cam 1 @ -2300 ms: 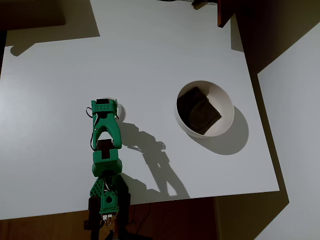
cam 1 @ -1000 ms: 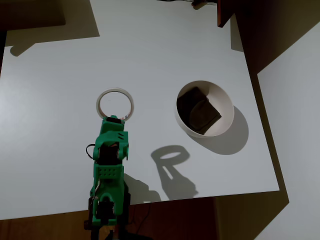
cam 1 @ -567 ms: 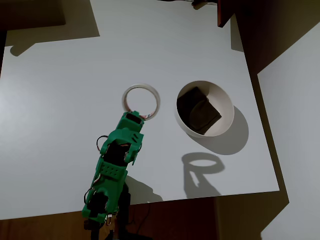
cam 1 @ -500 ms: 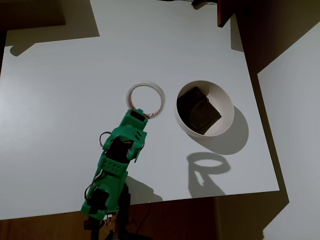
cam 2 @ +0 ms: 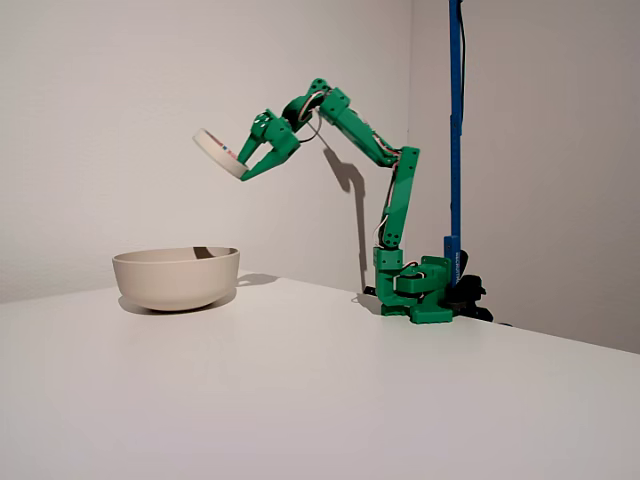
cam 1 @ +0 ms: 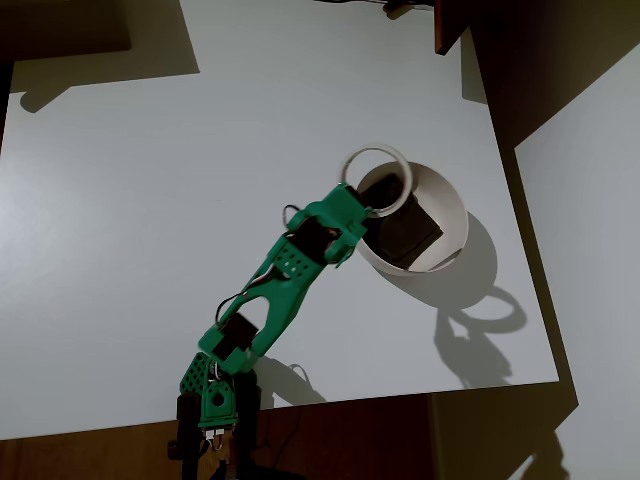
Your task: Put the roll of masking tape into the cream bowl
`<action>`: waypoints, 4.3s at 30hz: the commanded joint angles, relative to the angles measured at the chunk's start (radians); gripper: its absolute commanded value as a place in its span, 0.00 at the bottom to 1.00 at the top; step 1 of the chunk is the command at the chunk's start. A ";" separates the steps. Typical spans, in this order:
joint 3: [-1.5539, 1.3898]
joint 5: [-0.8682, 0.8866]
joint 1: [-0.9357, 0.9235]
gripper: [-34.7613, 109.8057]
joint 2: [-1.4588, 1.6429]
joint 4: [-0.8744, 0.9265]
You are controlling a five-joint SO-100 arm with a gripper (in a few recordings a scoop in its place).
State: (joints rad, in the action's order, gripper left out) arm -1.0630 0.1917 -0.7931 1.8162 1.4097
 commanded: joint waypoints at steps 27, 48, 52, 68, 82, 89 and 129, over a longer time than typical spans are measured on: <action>0.607 -0.034 -0.241 0.18 -0.782 -0.170; 0.650 0.077 -0.230 0.20 -0.723 -0.092; 0.650 0.075 -0.190 0.18 -0.673 -0.043; 0.647 0.052 0.238 0.18 -0.434 0.336; 0.407 0.046 0.594 0.18 -0.074 0.445; -0.066 0.021 0.707 0.18 0.250 0.250; -1.736 -0.133 0.851 0.18 1.308 -0.333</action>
State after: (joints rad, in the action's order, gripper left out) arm -2.7520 0.0614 0.0460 3.0158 1.0554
